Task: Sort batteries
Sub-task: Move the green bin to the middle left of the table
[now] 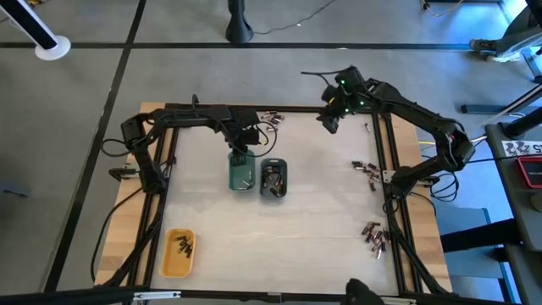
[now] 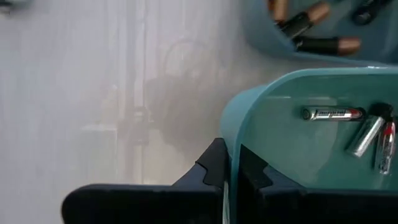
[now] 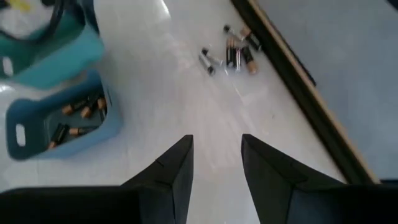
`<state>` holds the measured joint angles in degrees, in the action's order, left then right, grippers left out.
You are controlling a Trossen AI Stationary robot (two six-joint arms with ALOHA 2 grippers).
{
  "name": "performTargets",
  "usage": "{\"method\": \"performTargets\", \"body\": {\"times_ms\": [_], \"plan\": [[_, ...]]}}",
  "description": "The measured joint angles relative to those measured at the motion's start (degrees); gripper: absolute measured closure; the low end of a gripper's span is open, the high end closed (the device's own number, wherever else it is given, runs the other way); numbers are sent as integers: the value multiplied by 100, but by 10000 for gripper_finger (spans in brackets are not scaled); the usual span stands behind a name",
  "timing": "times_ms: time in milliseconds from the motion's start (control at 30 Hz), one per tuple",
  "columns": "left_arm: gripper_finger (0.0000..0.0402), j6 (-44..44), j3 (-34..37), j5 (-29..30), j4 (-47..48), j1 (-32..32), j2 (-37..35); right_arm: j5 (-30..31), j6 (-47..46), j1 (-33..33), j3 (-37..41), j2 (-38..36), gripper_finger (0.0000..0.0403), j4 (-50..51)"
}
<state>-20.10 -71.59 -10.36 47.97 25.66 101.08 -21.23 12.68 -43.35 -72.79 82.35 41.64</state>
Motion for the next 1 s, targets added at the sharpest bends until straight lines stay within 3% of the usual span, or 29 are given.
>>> {"method": "performTargets", "body": {"times_ms": [333, 500, 1000], "plan": [[401, -270, 0, -52, -84, -346, 300, -40, -230, -20, 0, 0, 267, -199], [401, -576, 0, -91, -77, -242, 382, -37, -770, -18, 0, 0, 267, -307], [401, -750, 0, -173, -53, 58, 482, -31, -1138, -14, 0, 0, 267, -257]]}}
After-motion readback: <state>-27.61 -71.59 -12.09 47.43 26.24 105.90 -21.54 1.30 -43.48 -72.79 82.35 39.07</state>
